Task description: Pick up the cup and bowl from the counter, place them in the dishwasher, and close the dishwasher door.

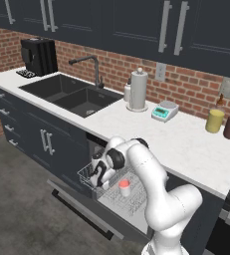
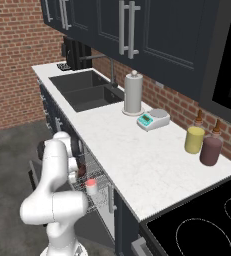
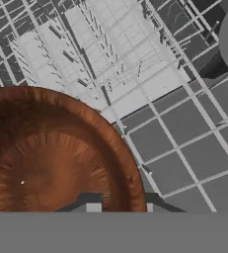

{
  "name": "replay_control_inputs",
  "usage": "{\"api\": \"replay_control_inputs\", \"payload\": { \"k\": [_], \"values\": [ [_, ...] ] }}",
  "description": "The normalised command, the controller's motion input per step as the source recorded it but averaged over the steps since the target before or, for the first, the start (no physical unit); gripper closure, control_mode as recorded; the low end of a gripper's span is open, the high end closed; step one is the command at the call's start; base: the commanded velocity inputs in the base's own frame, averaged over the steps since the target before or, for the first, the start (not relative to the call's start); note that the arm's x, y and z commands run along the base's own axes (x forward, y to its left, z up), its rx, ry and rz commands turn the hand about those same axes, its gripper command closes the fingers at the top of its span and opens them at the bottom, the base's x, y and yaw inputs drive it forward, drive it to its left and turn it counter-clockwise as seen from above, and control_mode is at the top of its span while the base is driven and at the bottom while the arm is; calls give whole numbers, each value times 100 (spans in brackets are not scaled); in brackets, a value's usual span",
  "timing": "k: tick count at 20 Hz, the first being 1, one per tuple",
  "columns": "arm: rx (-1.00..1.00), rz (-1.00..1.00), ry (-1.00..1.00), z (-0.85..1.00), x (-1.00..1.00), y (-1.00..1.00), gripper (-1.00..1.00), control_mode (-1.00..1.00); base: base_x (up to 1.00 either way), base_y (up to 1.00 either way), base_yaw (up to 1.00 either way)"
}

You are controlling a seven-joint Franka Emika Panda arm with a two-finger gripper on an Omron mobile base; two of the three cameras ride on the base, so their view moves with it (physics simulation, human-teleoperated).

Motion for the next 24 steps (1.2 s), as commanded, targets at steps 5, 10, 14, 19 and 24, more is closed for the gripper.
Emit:
{"api": "replay_control_inputs", "payload": {
  "k": [5, 10, 14, 19, 24],
  "values": [
    [-1, 0, 0, -34, 26, 1, -100, -100, 0, 0, 0],
    [0, 0, -2, -4, 7, 2, -100, -100, 0, 0, 0],
    [-1, 0, -10, 1, -20, 14, -100, -100, 0, 0, 0],
    [-4, 0, -3, 17, -20, 23, -100, -100, 0, 0, 0],
    [0, 0, -1, 33, -18, 4, -100, -100, 0, 0, 0]
  ]
}}
